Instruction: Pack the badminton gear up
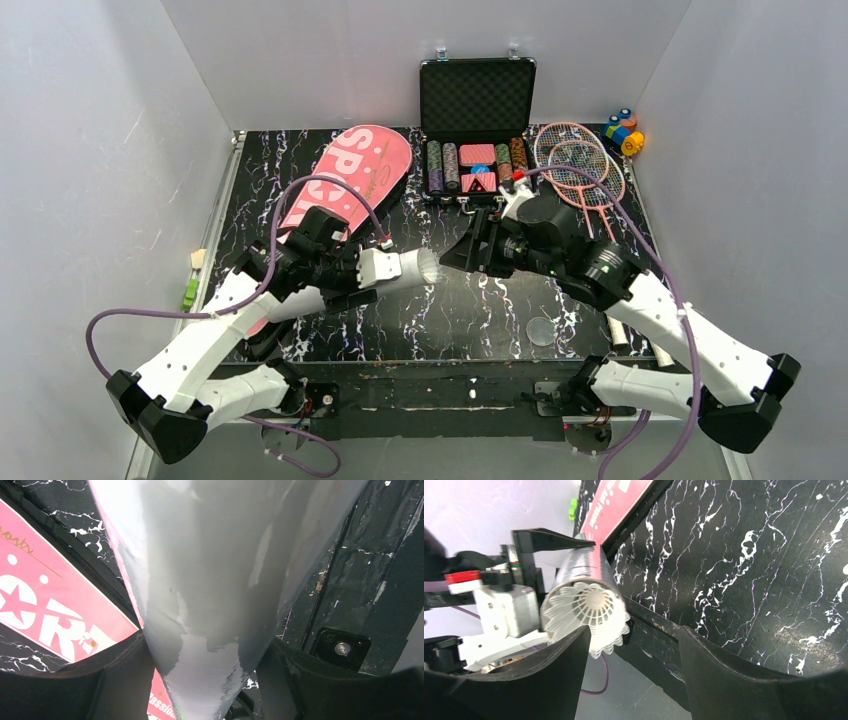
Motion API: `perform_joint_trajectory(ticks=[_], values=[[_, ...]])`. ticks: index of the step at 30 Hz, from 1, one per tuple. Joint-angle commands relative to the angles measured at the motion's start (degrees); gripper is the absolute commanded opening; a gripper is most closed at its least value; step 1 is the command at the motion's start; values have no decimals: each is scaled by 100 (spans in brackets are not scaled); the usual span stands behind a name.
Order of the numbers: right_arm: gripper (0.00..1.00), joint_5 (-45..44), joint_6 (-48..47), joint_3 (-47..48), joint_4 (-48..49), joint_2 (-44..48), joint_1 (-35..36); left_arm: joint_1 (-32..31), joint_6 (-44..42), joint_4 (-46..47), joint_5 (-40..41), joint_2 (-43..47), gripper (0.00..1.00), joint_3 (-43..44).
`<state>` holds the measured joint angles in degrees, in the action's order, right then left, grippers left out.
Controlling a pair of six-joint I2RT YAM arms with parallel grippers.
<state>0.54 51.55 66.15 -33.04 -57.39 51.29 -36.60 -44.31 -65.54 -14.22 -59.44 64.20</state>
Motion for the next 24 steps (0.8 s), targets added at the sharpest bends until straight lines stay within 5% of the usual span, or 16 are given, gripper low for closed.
perform_joint_trajectory(ticks=[1, 24], values=[[73, 411, -130, 184, 195, -355, -22, -30, -10, -2, -70, 151, 22, 296], [69, 412, -38, -355, 578, -628, -22, -31, 96, 79, -202, 220, 22, 372]])
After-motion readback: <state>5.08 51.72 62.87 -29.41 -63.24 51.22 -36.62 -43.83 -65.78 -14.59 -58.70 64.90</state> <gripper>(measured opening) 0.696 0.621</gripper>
